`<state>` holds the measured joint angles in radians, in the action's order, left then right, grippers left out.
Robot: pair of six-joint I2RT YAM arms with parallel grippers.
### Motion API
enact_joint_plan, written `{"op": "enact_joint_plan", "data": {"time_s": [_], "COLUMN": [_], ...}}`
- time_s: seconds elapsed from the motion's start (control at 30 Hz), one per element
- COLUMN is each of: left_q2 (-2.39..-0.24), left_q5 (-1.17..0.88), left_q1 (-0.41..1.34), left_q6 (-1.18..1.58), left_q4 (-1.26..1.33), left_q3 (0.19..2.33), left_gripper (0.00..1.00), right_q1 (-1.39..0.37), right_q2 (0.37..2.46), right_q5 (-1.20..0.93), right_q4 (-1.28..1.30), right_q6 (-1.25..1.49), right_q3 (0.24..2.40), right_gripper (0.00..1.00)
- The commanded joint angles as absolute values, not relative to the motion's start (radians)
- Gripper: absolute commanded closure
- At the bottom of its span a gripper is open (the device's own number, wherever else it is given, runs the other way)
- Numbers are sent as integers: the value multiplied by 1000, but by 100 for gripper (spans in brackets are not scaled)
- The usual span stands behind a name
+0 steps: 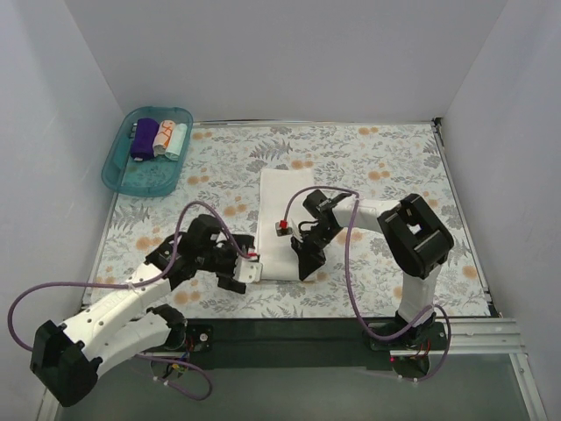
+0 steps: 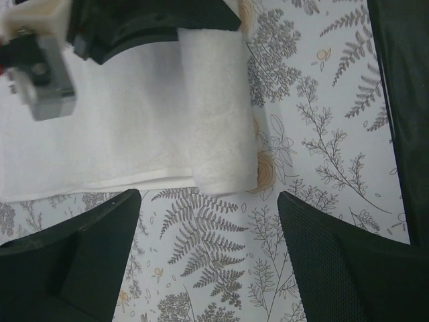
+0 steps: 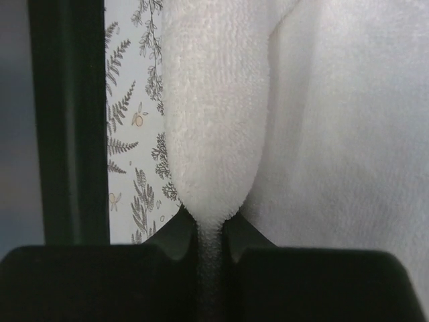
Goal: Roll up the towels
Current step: Roll the towel
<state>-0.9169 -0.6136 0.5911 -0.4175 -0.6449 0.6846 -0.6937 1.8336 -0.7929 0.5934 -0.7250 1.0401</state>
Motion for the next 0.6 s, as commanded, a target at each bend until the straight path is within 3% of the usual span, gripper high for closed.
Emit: {"op": "enact_joint_plan", "data": {"time_s": [0.0, 0.1, 0.3, 0.57], "left_q2": [-887, -913, -1020, -1165], "left_q5": [-372, -275, -210, -192], "left_q1": [707, 854, 983, 1034], "left_q6": [-454, -434, -410, -443], "left_q4": [-457, -359, -216, -46], "left_q3": [565, 528, 491, 420], "left_gripper": [23, 24, 21, 25], "right_q1": [-683, -657, -634, -609], "right_q2": [1982, 2058, 2143, 2212], "right_q5": [-871, -910, -945, -979], "right_q4": [805, 865, 928, 1000], "right_q6": [-791, -813, -841, -880], "right_q3": [1104, 1152, 1227, 1278], "right_gripper": [99, 99, 99, 99]}}
